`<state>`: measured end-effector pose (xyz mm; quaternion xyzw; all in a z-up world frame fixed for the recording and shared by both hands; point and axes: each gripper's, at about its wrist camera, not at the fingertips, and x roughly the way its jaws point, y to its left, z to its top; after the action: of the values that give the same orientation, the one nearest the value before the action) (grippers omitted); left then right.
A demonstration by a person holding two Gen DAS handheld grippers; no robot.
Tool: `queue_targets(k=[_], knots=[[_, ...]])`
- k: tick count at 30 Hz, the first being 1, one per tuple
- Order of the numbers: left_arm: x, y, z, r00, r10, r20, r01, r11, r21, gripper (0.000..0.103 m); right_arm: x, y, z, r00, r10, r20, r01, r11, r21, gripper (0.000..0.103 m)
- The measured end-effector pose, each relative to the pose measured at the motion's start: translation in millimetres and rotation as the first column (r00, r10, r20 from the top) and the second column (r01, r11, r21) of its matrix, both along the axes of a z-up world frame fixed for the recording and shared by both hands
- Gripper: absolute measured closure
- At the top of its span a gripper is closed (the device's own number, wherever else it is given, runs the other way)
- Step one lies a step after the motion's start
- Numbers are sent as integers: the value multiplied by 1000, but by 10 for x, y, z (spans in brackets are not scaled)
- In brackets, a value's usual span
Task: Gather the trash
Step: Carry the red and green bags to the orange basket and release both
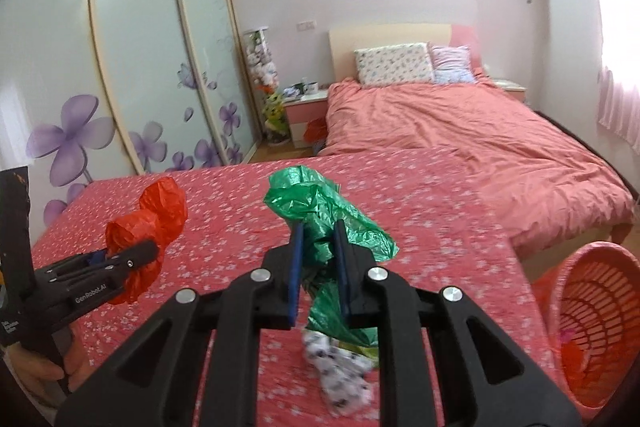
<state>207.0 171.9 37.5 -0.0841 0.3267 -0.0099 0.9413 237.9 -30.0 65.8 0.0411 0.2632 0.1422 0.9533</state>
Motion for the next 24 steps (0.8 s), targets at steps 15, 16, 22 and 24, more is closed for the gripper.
queue_targets(k=[15,16,22,24], knots=[[-20,-894,117,982,-185,26,186,982,-30,60,-418,-859,32,978,-195,78,195,981,0,87],[-29,-956,121,979,-201,29,201,979,-34,60,-455,-933,32,973,-213,86,214,977,0,87],[-35,-1335,117,958,-284,35,285,957,-49,60,-592,-1310,-30,950,-294,107,296,955,4,87],[-21,-1439,105,953,-302,33,304,951,-50,60,-613,-1413,-63,943,-315,107,317,949,5,87]])
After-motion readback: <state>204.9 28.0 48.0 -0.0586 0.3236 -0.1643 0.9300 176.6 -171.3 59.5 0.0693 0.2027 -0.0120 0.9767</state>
